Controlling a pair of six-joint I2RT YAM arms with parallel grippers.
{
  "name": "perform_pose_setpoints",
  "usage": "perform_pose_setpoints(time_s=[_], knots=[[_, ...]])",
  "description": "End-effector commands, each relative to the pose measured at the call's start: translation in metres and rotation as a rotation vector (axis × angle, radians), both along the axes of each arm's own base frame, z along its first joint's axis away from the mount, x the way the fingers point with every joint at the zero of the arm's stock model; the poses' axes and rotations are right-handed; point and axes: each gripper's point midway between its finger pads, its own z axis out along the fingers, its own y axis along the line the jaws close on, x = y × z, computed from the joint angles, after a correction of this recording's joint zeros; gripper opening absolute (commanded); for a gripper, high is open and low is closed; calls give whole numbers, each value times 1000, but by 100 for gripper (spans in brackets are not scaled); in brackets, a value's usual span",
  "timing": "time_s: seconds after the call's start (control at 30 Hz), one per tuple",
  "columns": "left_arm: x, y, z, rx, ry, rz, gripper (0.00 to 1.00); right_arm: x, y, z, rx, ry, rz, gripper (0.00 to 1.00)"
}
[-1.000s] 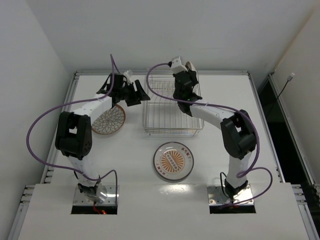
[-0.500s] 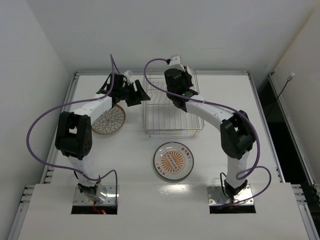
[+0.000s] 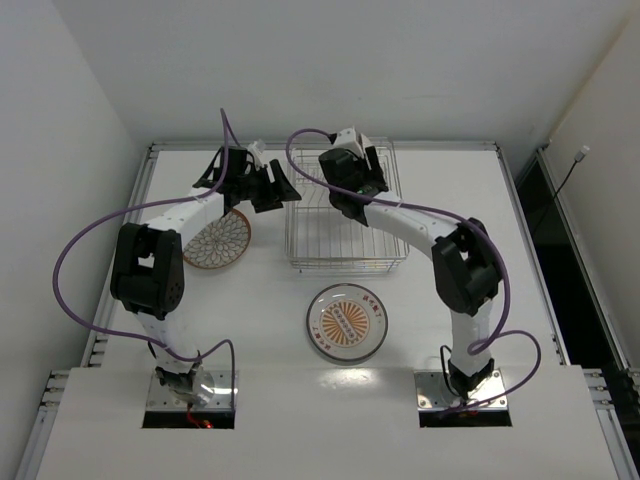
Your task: Load the plates into the dish rack
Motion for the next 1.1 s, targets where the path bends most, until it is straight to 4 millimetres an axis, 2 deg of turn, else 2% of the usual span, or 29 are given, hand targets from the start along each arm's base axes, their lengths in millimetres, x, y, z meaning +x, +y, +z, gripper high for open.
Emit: perform_pose_setpoints(time_s=[0.0, 0.03, 0.13, 0.2, 0.33, 0.4, 0.43, 0.47, 0.5, 0.53, 0.6, 0.67, 0.7, 0.73, 0.77, 0.8, 0.83, 0.87, 0.9, 1.03, 1.07], knots=[[6, 0, 2, -21, -20, -1, 63, 3, -2, 21, 57, -53, -32, 64], [6, 0, 2, -21, -20, -1, 63, 2, -1, 18, 54, -38, -20, 67], [6, 0, 2, -21, -20, -1, 63, 0, 1, 32, 62, -28, 0, 71], [6, 0, 2, -21, -20, -1, 63, -2, 0, 46, 76, -48, 0, 72], [6, 0, 2, -21, -20, -1, 63, -17, -5, 88, 122, -111, 11, 73], [7, 1, 1, -15, -21, 6, 63, -37, -14, 114, 165, -150, 17, 73], [10, 3, 3, 1, -31, 12, 63, -45, -10, 122, 202, -163, 47, 73], [7, 4, 0, 12, -22, 5, 63, -62, -10, 133, 256, -168, 117, 75], [10, 6, 2, 20, -26, 17, 63, -71, -6, 135, 293, -161, 173, 77], [10, 6, 2, 26, -32, 12, 63, -79, -5, 121, 309, -126, 232, 77], [11, 7, 2, 31, -33, 19, 63, -107, 6, 120, 392, -81, 367, 78], [11, 7, 2, 32, -33, 19, 63, -125, 7, 110, 428, -28, 407, 79], [11, 7, 2, 32, -33, 19, 63, -141, 7, 86, 448, 53, 427, 79], [11, 8, 6, 35, -47, 15, 63, -151, 6, 79, 466, 78, 435, 79], [12, 9, 5, 41, -48, 23, 63, -165, 2, 84, 503, 73, 454, 79], [12, 9, 5, 42, -48, 23, 63, -180, 3, 59, 544, 136, 461, 79], [11, 9, 10, 44, -66, 18, 63, -190, 3, 53, 574, 150, 472, 79], [11, 9, 10, 44, -66, 18, 63, -206, 4, 60, 630, 141, 521, 79], [12, 11, 14, 55, -81, 23, 63, -219, 2, 39, 669, 185, 510, 79], [16, 22, 28, 90, -117, 45, 63, -261, -3, 18, 859, 197, 520, 79], [17, 23, 28, 96, -118, 53, 63, -275, -1, -4, 891, 246, 537, 79]])
